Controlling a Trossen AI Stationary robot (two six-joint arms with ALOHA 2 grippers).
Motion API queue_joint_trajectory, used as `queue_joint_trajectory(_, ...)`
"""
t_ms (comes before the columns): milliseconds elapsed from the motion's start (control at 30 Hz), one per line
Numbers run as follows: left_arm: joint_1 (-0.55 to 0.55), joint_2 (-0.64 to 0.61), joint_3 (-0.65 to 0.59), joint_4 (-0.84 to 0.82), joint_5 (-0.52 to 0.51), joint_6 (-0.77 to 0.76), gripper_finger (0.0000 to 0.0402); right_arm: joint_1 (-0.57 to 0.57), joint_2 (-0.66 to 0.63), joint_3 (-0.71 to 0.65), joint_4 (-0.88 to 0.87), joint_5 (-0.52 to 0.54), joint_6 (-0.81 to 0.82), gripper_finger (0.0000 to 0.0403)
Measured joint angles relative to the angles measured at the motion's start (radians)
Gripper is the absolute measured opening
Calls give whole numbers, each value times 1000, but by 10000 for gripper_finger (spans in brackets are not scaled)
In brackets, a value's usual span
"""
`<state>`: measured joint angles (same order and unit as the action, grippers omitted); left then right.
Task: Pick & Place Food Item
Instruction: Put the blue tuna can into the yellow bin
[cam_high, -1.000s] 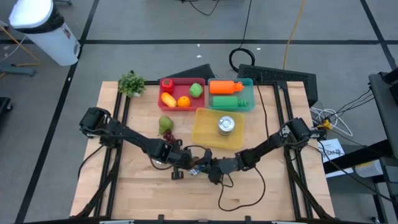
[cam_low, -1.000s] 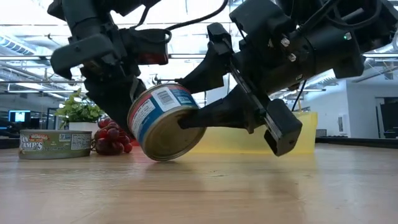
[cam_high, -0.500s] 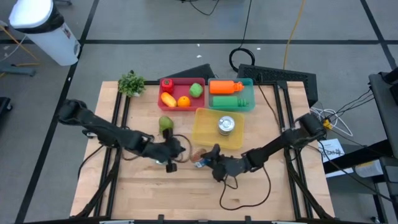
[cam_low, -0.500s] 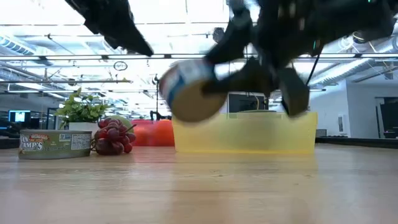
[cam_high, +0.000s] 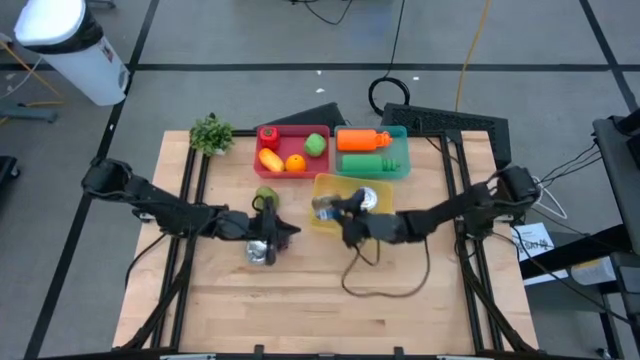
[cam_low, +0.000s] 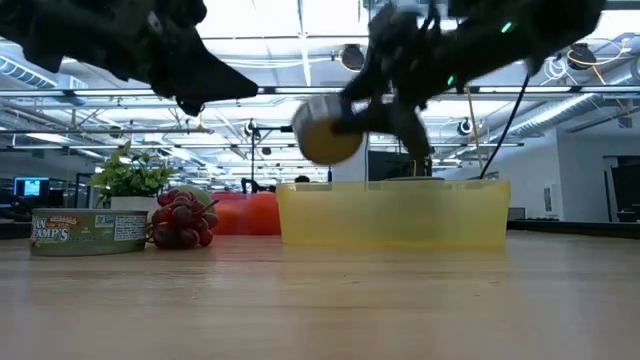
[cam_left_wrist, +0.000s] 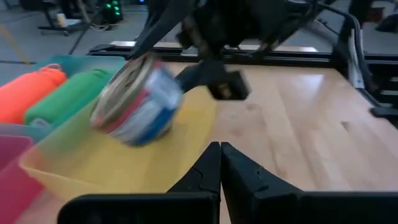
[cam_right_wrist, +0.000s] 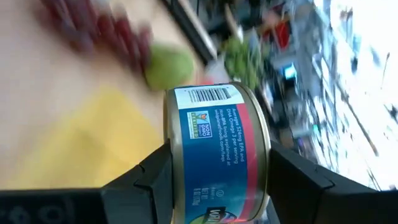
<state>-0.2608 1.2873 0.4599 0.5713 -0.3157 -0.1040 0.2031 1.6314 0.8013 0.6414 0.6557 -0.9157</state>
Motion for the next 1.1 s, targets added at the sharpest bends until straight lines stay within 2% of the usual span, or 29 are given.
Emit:
queue_joint_trajectory(167,40,0,0,1,1,18,10,-82,85,0,-20,5,-49,191)
queue_joint_trajectory(667,76,28,1,-42,2,12,10,-84,116,2,-7,-5,-89,195)
queue_joint_trajectory(900,76,29,1,-46,1,9,10,-85,114,2,5,-2,-37,325)
queue_joint_trajectory(1000,76,29,1,-47,1,1,10,-85,114,3,21,-2,-35,352)
queue_joint_trajectory(1100,76,29,1,-53,1,-3,10,-84,114,3,39,-2,-36,359)
